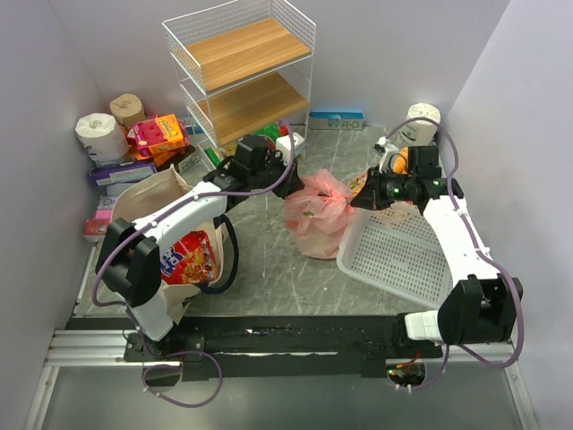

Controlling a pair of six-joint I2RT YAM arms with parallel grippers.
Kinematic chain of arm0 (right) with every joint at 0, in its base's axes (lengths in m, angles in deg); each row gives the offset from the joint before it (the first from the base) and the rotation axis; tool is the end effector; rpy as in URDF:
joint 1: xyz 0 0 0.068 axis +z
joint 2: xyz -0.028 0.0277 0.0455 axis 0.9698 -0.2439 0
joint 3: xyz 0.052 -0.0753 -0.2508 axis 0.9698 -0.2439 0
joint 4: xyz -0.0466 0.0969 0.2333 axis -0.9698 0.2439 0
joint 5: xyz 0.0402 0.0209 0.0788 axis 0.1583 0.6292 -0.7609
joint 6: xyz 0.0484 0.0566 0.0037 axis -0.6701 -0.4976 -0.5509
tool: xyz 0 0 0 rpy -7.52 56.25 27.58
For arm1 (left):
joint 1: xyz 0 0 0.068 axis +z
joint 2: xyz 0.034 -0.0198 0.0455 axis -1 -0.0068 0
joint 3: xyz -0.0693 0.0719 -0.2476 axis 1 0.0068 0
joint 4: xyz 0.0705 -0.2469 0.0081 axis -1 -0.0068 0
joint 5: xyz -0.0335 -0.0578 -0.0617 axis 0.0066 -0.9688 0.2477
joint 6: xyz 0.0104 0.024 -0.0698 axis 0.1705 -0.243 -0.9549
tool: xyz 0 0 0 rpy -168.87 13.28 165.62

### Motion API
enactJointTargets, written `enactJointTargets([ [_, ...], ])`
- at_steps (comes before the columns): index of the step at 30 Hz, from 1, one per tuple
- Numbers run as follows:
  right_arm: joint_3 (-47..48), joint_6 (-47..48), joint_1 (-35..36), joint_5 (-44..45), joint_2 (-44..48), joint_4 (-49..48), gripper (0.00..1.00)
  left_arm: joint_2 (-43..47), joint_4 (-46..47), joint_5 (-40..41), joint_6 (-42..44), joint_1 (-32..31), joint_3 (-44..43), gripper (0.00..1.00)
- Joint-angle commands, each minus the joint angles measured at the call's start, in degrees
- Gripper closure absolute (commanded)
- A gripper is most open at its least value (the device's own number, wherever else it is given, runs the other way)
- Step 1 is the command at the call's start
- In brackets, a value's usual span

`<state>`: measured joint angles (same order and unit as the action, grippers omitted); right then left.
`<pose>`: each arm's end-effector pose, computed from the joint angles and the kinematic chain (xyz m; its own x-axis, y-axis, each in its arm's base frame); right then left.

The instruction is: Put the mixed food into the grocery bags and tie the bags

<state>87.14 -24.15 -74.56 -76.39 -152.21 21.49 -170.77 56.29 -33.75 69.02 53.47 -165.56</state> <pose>0.2841 0.0505 0.3014 -0.6730 -0.0791 -0.7354 -0.5643 0.6977 0.4414 0.3227 -0.2672 0.3006 -0.3891 0.2115 -0.8966 0.8144 0.5339 -0.2275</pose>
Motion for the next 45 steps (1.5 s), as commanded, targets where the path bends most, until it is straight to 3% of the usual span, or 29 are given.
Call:
enactJointTargets([
  [1,2.9,1.8,-0.5,-0.2,0.2,3.3,0.96,2.5,-0.3,2.0,-0.5,-0.2,-0.9,0.99],
  [8,6.8,1.5,-0.4,8.2,3.6,11.1,1.00,2.8,-1.1,4.4,-0.3,-0.1,-0.8,0.99],
  [13,5.8,0.4,-0.4,15.9,3.4,11.4,1.00,3.4,-1.7,6.2,-0.8,-0.2,-0.5,0.99],
  [21,3.0,-0.6,-0.4,14.7,2.0,8.8,1.00,4.9,0.8,2.2,-2.6,-0.1,1.6,0.99],
  [23,2.7,-0.5,-0.4,12.9,2.0,8.0,1.00,5.6,2.4,-1.4,-3.3,-0.1,2.0,0.93],
  [24,2.7,-0.5,-0.4,12.4,2.1,7.9,1.00,5.9,2.6,-2.2,-3.2,-0.2,2.1,0.80],
  [26,2.7,-0.8,-0.4,11.3,2.3,7.1,1.00,6.2,2.6,-3.2,-2.6,-0.1,2.0,0.68],
  [27,2.7,-0.8,-0.4,10.8,2.3,7.1,1.00,6.2,2.6,-3.1,-1.9,-0.1,1.8,0.56],
  [29,2.7,-0.9,-0.4,9.8,2.2,6.6,1.00,5.8,1.2,-3.0,-0.5,0.0,1.2,0.46],
  [30,2.7,-1.0,-0.4,9.5,2.2,6.5,1.00,5.5,0.6,-3.0,0.7,-0.1,0.2,0.36],
  [33,2.7,-0.9,-0.4,8.8,2.2,6.4,1.00,3.8,-0.9,-4.0,2.4,0.1,-2.6,0.26],
  [38,3.1,-0.4,-0.4,8.6,2.1,6.8,1.00,1.1,-0.5,-6.1,3.1,0.2,-5.3,0.25],
  [45,3.4,-0.2,-0.4,8.6,2.0,7.2,1.00,-3.4,-2.2,-8.8,5.9,0.1,-9.9,0.36],
])
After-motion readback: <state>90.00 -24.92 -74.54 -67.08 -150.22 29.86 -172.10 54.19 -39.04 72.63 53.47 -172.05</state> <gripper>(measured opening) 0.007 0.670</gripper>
